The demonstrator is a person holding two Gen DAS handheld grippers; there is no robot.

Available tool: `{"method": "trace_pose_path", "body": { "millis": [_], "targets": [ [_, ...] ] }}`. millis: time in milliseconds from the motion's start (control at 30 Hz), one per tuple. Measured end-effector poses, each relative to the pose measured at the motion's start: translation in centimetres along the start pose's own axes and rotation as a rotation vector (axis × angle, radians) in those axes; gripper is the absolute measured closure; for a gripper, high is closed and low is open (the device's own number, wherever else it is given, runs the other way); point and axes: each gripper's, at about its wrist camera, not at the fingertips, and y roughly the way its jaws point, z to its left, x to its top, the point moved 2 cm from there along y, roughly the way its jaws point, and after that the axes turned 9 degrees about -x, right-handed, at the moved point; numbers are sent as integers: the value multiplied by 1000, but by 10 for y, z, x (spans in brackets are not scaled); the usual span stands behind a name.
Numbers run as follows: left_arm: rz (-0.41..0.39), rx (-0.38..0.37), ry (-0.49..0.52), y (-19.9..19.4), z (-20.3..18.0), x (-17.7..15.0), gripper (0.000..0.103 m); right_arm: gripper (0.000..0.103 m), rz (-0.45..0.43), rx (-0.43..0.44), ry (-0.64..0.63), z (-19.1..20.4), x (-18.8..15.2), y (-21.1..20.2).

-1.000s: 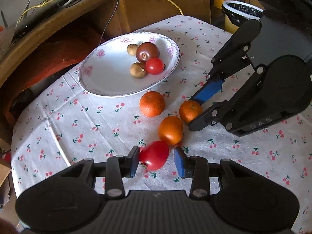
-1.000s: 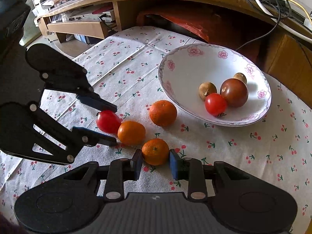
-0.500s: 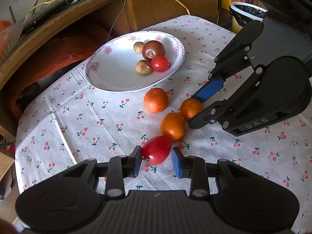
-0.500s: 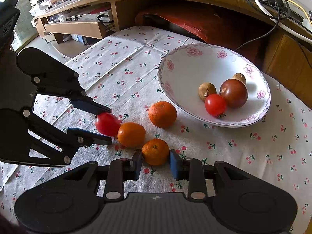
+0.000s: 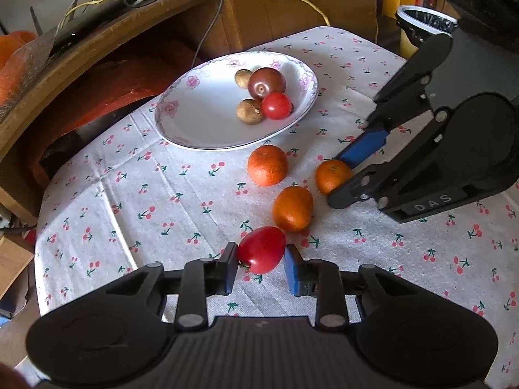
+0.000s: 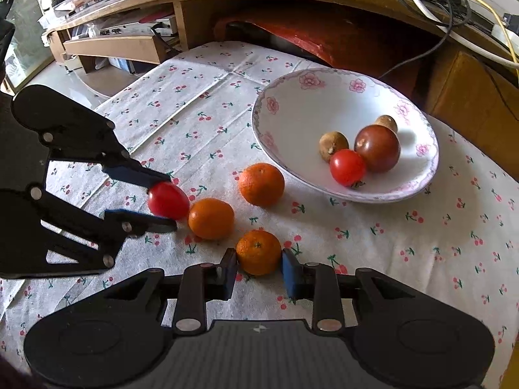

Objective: Organize fruits
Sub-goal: 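Carry the red tomato and orange toward the white bowl with both tools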

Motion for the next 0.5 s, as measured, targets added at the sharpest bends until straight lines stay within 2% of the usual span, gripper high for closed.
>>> {"method": "trace_pose_path", "body": {
  "millis": [233,500],
  "targets": [
    [2,8,-36,-4,-1,0,65,78,2,-23,17,-1,-5,-9],
    [-43,15,-49,-16,-2,7,65,79,-22,-43,48,0,-5,-20]
  ]
}}
